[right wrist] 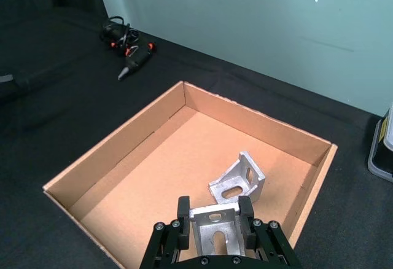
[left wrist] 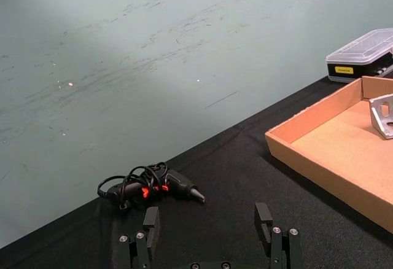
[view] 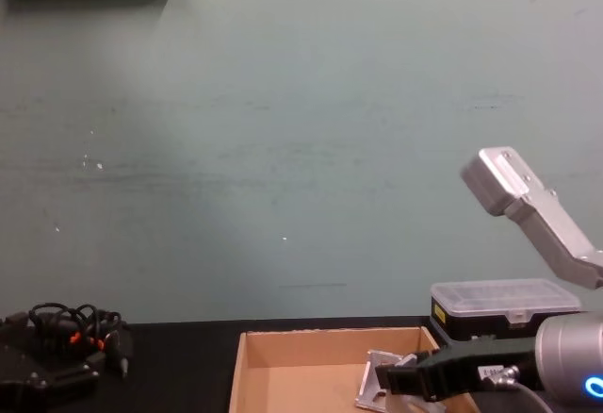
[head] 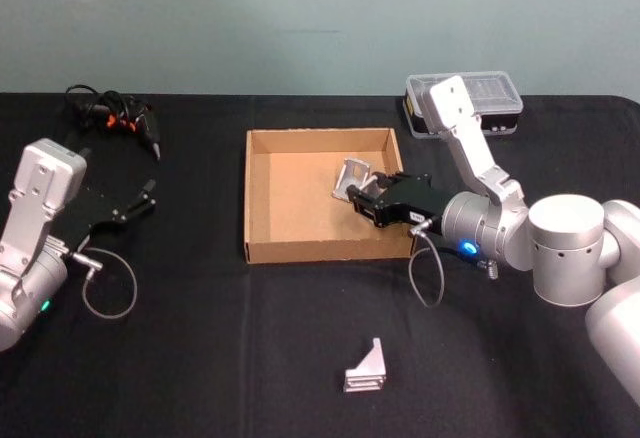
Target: Use one hand to pick up the angle iron from the table and place it into the box.
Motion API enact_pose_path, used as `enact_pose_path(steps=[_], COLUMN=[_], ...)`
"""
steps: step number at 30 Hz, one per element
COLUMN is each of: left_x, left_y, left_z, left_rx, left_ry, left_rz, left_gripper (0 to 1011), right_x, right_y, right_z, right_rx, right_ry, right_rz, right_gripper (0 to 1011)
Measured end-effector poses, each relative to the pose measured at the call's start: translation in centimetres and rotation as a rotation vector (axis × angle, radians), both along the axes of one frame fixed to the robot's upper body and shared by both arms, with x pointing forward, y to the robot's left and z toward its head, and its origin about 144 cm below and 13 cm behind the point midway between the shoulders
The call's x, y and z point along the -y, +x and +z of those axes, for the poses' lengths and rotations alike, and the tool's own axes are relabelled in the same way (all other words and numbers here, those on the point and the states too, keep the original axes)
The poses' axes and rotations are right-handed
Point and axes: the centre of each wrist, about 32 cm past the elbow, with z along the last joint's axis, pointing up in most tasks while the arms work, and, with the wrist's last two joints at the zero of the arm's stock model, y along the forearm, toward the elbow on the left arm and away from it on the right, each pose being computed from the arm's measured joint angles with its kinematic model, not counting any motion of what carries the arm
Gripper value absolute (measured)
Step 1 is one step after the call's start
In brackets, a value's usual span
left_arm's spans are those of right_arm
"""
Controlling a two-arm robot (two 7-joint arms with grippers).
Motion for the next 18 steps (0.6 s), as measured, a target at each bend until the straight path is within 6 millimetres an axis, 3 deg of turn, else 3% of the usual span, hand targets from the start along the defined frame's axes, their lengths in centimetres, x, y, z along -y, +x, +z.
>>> enact_pose_path(steps=[12,18], left_x=[0.0,0.0], left_y=[0.0,0.0], left_z=[0.0,0.0], left_rx=[0.0,0.0], left_ry=[0.0,0.0], left_rz=[0.0,0.0], left_gripper=[1011,1011], right_x=[-0.13,-0.11], right_y=[0.37,0.33], right_z=[-0.32,-0.3], right_rx=[-0.014,-0.013], right_ry=[-0.001,-0.001], right_rz=[0.003,0.004], right_gripper=[474,626])
